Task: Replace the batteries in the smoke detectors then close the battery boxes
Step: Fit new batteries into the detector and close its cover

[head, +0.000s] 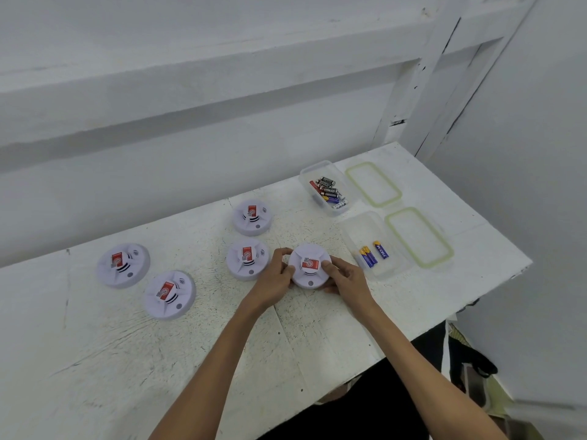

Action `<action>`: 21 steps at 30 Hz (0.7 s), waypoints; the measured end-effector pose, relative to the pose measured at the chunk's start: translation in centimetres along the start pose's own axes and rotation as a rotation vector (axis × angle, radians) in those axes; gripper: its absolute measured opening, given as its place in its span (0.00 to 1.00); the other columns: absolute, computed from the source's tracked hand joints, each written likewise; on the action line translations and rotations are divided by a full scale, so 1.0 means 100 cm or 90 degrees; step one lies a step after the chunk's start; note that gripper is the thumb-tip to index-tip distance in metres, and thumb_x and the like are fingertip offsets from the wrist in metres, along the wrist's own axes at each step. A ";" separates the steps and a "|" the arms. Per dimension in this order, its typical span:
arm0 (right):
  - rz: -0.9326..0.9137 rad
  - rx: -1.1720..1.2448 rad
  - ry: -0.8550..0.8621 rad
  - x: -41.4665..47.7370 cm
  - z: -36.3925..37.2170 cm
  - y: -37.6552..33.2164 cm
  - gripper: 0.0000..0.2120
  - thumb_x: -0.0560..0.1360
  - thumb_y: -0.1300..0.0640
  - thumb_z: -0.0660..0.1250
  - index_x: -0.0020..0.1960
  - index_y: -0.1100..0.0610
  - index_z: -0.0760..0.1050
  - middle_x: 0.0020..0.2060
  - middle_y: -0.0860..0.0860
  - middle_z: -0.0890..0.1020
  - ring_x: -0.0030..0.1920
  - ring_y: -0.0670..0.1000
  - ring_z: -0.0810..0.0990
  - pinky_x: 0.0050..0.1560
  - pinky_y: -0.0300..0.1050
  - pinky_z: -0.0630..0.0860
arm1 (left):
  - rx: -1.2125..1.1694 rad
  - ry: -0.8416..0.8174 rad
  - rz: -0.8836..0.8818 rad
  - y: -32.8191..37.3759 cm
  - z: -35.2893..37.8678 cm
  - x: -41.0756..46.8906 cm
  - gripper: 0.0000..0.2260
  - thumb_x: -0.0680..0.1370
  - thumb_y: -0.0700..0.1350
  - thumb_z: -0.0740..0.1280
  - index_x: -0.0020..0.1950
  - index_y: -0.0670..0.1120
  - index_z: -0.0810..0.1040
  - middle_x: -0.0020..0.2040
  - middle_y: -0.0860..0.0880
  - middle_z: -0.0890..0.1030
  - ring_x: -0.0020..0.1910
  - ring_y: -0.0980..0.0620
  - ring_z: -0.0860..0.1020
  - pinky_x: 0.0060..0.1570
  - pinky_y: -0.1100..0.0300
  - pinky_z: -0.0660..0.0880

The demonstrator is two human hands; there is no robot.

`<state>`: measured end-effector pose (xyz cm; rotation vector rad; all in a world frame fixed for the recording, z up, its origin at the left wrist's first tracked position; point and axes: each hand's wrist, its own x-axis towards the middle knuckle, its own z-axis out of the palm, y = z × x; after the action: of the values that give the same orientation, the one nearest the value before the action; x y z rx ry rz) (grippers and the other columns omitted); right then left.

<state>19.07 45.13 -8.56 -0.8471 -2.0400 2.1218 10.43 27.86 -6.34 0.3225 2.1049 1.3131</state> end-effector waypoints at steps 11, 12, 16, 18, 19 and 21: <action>0.002 0.000 0.001 0.000 0.000 0.001 0.15 0.79 0.51 0.69 0.64 0.55 0.80 0.48 0.54 0.87 0.49 0.59 0.85 0.49 0.58 0.83 | 0.000 -0.001 0.002 -0.002 0.000 0.001 0.15 0.86 0.44 0.57 0.73 0.52 0.65 0.55 0.46 0.79 0.49 0.53 0.78 0.45 0.62 0.73; 0.001 -0.002 0.000 0.000 0.000 0.000 0.15 0.79 0.51 0.68 0.64 0.55 0.80 0.48 0.54 0.87 0.49 0.59 0.85 0.49 0.57 0.83 | 0.002 -0.001 0.002 -0.002 0.000 0.001 0.15 0.86 0.44 0.57 0.73 0.52 0.65 0.54 0.46 0.79 0.49 0.52 0.79 0.45 0.62 0.74; 0.003 0.000 0.001 -0.002 0.001 -0.002 0.15 0.79 0.53 0.68 0.65 0.55 0.79 0.48 0.54 0.87 0.49 0.57 0.86 0.46 0.52 0.83 | 0.005 0.002 0.001 -0.004 0.001 0.002 0.15 0.86 0.45 0.57 0.72 0.53 0.65 0.54 0.46 0.80 0.52 0.49 0.80 0.52 0.55 0.77; 0.002 0.001 0.001 -0.003 0.001 -0.004 0.15 0.79 0.53 0.68 0.64 0.55 0.79 0.48 0.54 0.87 0.48 0.57 0.86 0.45 0.49 0.83 | 0.002 0.003 0.002 -0.004 0.001 0.002 0.15 0.86 0.45 0.58 0.72 0.53 0.65 0.54 0.46 0.80 0.51 0.49 0.80 0.54 0.54 0.78; 0.003 0.002 0.001 -0.004 0.001 -0.004 0.15 0.79 0.53 0.68 0.64 0.55 0.79 0.48 0.54 0.87 0.48 0.56 0.86 0.44 0.49 0.83 | 0.002 0.003 0.003 -0.004 0.001 0.002 0.15 0.86 0.45 0.57 0.72 0.53 0.65 0.54 0.46 0.80 0.51 0.50 0.80 0.53 0.55 0.77; 0.004 0.004 0.002 -0.004 0.001 -0.005 0.15 0.79 0.53 0.68 0.64 0.55 0.79 0.48 0.54 0.87 0.48 0.56 0.86 0.44 0.48 0.83 | 0.003 0.003 0.006 -0.003 0.001 0.002 0.15 0.86 0.45 0.57 0.72 0.53 0.65 0.54 0.46 0.80 0.50 0.50 0.80 0.52 0.56 0.77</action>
<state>19.26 44.93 -7.96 -0.8574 -2.0309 2.1268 10.41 27.87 -6.70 0.3323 2.1132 1.3156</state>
